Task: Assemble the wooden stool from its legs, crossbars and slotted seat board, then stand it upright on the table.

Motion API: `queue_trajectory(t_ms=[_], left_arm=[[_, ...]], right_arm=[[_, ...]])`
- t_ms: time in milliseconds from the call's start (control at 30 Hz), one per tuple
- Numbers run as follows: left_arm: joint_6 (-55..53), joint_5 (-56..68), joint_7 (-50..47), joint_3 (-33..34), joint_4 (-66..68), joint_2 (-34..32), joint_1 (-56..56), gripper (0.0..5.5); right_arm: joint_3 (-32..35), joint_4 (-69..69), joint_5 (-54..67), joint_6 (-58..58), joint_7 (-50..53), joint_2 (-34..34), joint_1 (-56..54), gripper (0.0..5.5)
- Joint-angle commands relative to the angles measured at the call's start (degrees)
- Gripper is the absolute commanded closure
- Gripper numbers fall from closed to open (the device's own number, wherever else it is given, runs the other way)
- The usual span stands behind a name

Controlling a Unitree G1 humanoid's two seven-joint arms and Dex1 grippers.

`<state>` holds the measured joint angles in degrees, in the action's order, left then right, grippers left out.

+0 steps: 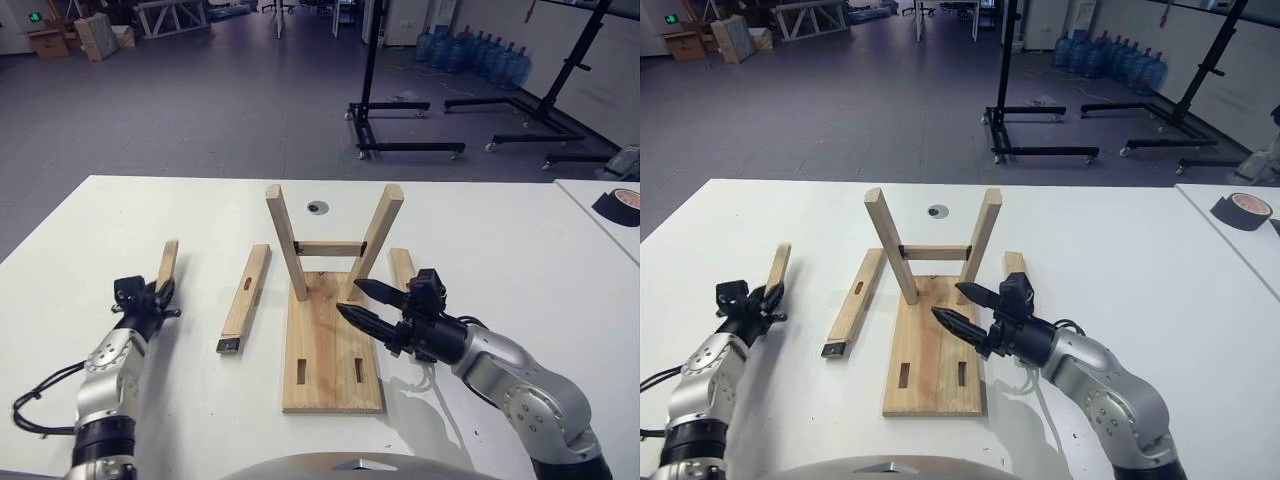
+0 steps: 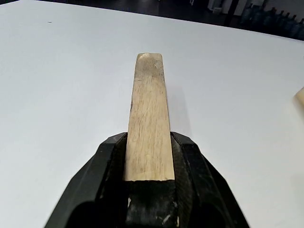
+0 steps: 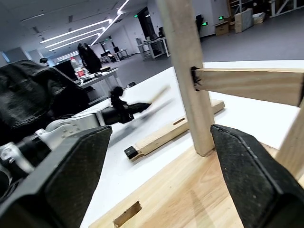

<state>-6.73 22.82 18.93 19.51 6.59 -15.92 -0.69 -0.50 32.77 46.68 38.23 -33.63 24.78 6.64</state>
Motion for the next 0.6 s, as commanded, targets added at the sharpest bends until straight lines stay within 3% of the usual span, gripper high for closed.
queue_trajectory(t_ms=[33,167,267,367,600], left_arm=[[2.5,8.8,3.1,-0.1,-21.6,1.0,-1.7,4.22],[-2.2,13.1,6.2,-7.1,-35.8,-1.8,-5.1,4.22],[-2.4,4.8,15.8,-17.9,-37.9,-8.9,-0.4,4.22],[1.8,-3.4,20.2,-22.9,-33.9,-12.7,1.5,4.22],[8.6,-8.8,22.4,-24.8,-29.6,-12.6,-0.2,4.22]], right_arm=[[4.7,-1.1,10.3,4.8,4.0,-1.8,-4.3,1.68],[7.6,-2.2,21.6,7.5,7.1,-2.9,-7.1,1.68],[8.4,-3.6,29.3,8.6,10.3,-4.1,-9.2,1.68],[8.0,-5.2,36.6,8.8,14.8,-5.8,-10.9,1.68],[4.2,-9.0,38.3,6.1,23.9,-12.7,-13.2,1.68]])
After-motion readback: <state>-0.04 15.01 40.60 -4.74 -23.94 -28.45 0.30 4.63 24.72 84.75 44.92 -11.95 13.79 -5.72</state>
